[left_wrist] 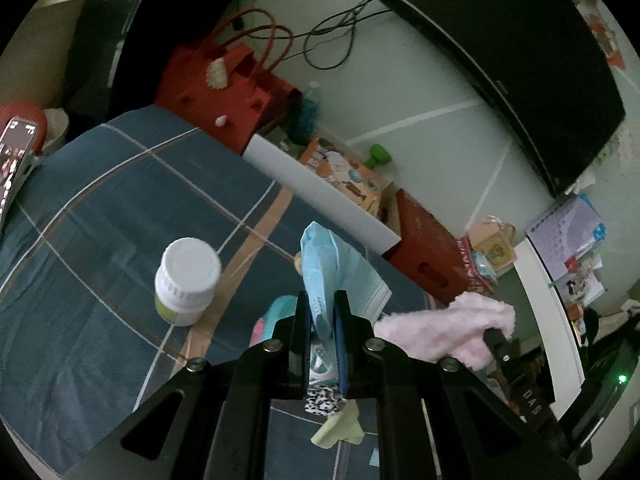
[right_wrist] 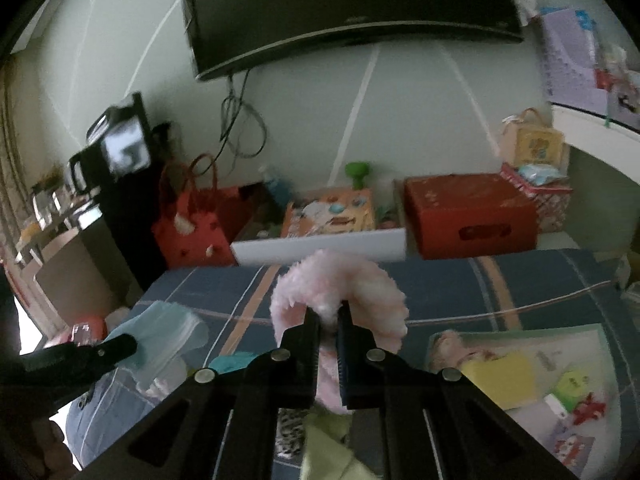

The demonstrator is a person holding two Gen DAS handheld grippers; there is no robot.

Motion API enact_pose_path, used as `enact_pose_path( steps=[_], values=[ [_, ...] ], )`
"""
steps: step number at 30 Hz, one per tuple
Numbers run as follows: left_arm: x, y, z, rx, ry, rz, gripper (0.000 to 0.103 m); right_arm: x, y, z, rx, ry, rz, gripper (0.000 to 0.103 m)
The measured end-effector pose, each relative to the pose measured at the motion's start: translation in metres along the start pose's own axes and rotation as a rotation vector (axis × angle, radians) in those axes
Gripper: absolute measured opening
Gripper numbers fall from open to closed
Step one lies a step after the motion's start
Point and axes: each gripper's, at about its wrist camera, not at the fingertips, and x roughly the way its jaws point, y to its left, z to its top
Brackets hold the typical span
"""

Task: Organize soft objects
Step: 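Lift the mask with the left tool while the right tool lifts the pink cloth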

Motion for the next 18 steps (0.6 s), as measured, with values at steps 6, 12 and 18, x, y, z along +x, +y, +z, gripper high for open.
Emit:
enact_pose_path(
  steps=[6, 12, 18],
  values=[
    [0.001, -0.02, -0.006, 0.055, 0.01, -0.03, 0.01, -0.02, -0.042, 0.009, 0.074, -0.047, -0.08, 0.008],
    [0.017, -0.049, -0.021, 0.118, 0.057, -0.058, 0.01, -0.032, -0.085, 0.009, 0.149, -0.053, -0.153, 0.008],
    [0.032, -0.087, -0.046, 0.208, 0.111, -0.105, 0.01, -0.05, -0.128, 0.007, 0.21, -0.074, -0.24, 0.008]
  ],
)
